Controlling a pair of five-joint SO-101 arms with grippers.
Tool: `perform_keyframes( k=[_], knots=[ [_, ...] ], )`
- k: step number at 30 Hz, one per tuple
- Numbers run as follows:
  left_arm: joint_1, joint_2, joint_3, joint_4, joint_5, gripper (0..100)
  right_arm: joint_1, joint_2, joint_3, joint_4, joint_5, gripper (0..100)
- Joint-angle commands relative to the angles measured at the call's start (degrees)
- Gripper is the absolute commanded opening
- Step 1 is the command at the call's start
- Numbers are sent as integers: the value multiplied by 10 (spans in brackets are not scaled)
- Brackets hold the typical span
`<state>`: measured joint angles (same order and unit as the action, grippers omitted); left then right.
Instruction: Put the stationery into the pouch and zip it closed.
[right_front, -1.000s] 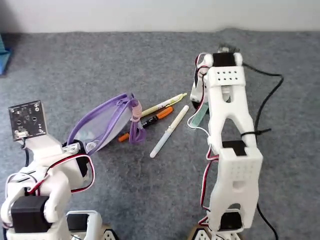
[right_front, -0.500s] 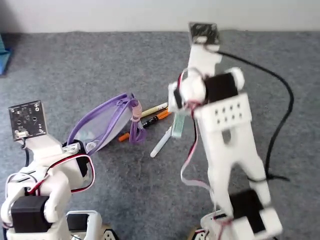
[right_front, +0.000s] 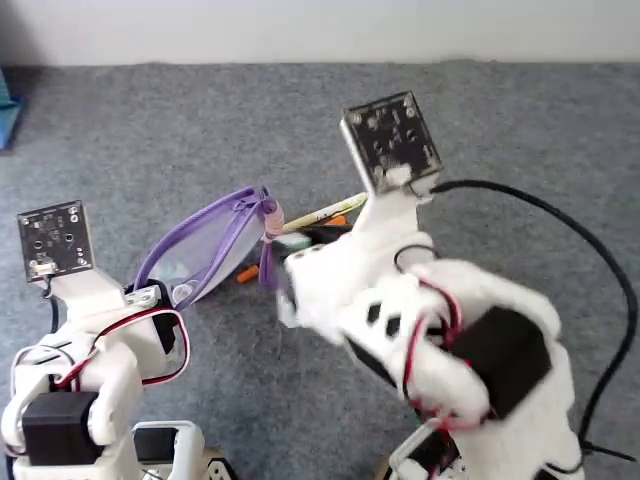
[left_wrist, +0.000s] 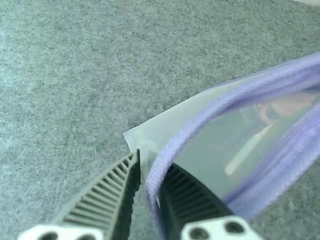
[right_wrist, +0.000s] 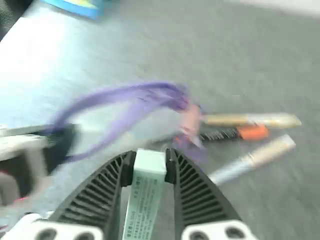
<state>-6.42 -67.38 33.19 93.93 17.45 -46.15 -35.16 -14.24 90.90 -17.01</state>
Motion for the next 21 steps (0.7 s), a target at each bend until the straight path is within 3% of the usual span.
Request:
perform_keyframes(
  k=[1,12,21],
  knots=[
    [-4,4,-1,-17,7,13,-56,-28,8,-77,36,8],
    [-4,4,-1,-17,7,13,-76,-33,153,-368,158,8],
    [-4,3,-1,-17,7,13,-105,-35,331,-547,222,8]
  ],
)
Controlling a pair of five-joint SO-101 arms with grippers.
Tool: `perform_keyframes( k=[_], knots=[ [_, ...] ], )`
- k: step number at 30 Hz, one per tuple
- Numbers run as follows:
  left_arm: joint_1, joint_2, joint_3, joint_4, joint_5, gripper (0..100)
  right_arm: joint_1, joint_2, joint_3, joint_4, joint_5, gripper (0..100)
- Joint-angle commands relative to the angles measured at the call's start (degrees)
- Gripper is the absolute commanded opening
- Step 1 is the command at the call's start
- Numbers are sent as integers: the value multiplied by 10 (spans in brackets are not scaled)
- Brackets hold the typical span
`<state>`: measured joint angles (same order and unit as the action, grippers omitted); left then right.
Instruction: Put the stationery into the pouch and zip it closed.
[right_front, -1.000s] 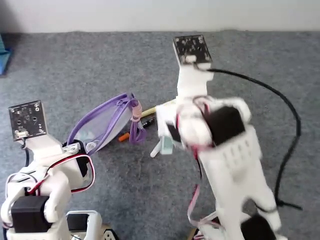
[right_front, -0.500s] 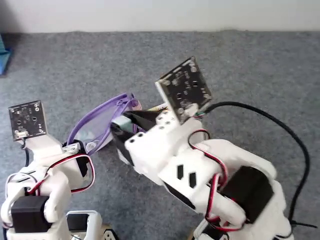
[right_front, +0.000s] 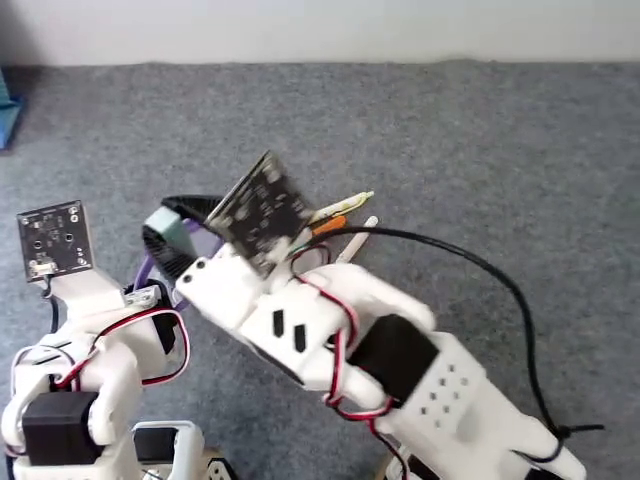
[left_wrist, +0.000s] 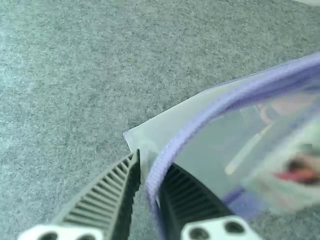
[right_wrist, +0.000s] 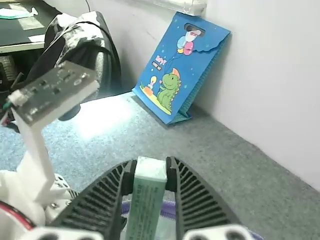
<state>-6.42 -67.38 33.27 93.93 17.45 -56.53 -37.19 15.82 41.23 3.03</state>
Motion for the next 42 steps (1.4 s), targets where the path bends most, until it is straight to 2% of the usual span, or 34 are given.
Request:
perform_keyframes(
  k=[1,8,14,19,24,29,37,42],
  knots=[
    [-4,3,-2,-17,7,13,0,-15,49,-65,26,8],
    [-4,3,-2,-17,7,13,4,-61,153,-122,41,22],
    [-4,5,-2,-17,7,13,20,-123,157,-40,35,210],
    [-4,5,-2,-17,7,13,58,-164,157,-30,-7,128],
    [-4,5,-2,-17,7,13,166,-177,157,18,-98,65],
    [-4,6,0,-18,7,13,305,-167,170,109,-281,65],
    [-2,3,34,-48,7,13,376,-14,189,182,-333,75],
    [-3,2,34,-46,7,13,373,117,127,230,-347,196]
  ],
)
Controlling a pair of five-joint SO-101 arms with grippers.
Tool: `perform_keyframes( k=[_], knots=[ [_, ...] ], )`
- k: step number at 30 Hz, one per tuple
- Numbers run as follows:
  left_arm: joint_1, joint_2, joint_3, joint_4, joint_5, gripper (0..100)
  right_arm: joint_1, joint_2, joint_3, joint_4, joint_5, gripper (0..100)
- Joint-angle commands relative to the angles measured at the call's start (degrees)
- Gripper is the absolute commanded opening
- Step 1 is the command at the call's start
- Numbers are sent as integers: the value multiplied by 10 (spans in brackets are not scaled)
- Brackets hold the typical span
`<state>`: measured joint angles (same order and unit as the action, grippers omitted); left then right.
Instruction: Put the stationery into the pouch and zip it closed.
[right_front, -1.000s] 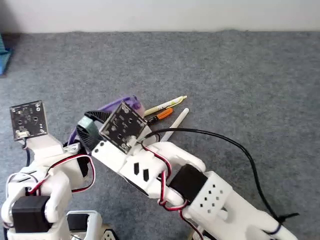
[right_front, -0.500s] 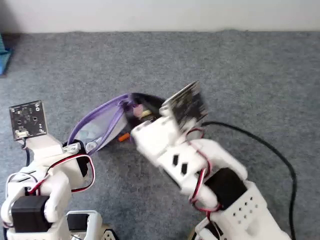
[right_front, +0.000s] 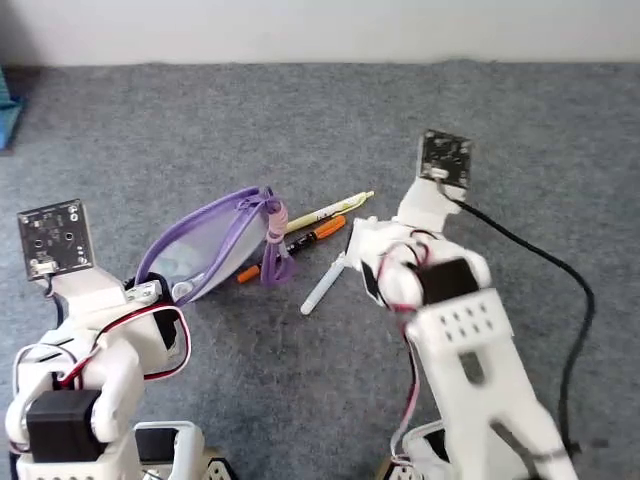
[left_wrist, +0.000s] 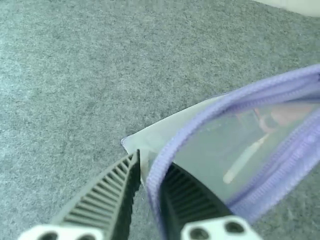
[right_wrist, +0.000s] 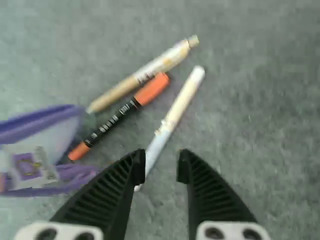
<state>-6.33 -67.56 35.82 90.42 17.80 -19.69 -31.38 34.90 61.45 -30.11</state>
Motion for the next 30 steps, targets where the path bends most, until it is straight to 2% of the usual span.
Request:
perform_keyframes(
  k=[1,13,25,27,30],
  knots=[
    [-4,4,8,-10,4,13,5,86,-85,42,-20,217],
    [-4,4,8,-10,4,13,9,413,-358,75,-23,229],
    [-5,4,8,-10,4,13,44,642,-542,113,-23,226],
    [-5,4,8,-10,4,13,54,670,-568,113,-22,200],
    [-5,4,8,-10,4,13,58,707,-605,116,-19,110]
  ],
)
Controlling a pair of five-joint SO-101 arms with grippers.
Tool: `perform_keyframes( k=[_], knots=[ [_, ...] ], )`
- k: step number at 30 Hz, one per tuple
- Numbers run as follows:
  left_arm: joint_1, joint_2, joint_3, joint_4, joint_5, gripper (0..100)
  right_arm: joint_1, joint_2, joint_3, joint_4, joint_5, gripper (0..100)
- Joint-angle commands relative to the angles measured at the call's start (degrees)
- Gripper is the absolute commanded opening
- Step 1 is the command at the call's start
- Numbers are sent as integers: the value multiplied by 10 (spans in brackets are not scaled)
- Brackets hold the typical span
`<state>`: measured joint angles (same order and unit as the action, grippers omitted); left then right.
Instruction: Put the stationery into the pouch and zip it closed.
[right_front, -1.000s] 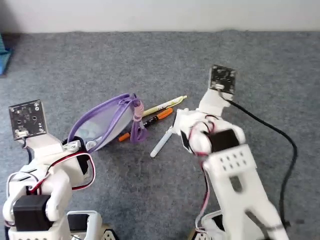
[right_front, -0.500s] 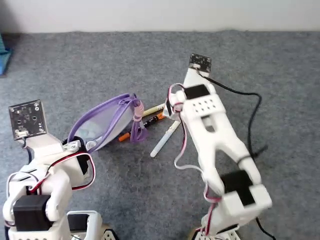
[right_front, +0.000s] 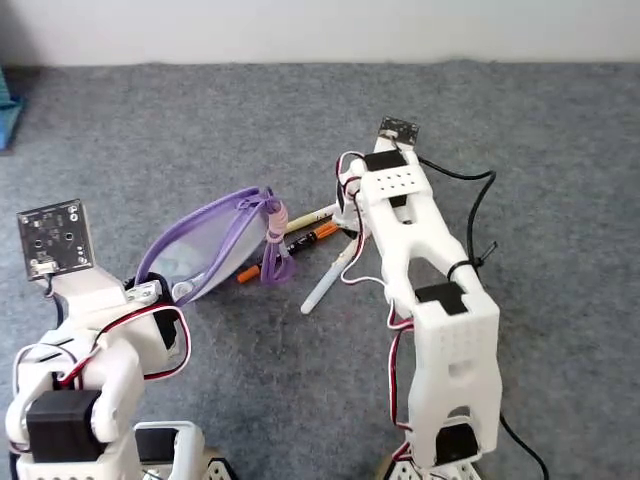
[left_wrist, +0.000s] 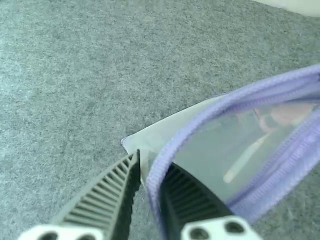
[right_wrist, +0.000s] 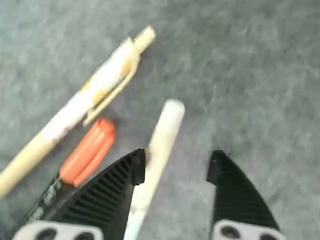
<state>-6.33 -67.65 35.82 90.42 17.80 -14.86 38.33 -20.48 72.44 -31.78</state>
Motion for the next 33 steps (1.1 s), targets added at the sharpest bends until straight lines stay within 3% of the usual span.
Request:
perform_keyframes(
  k=[1,4,11,14,17,33],
  knots=[
    [-5,4,8,-10,4,13,10,19,-60,6,-3,72],
    [-5,4,8,-10,4,13,8,40,-78,6,-4,6],
    [-5,4,8,-10,4,13,8,51,-84,7,-2,158],
    [-5,4,8,-10,4,13,7,51,-84,20,-2,115],
    [-5,4,8,-10,4,13,7,46,-84,36,-2,1],
    [-4,4,8,-10,4,13,6,-156,-97,267,39,8]
  ],
)
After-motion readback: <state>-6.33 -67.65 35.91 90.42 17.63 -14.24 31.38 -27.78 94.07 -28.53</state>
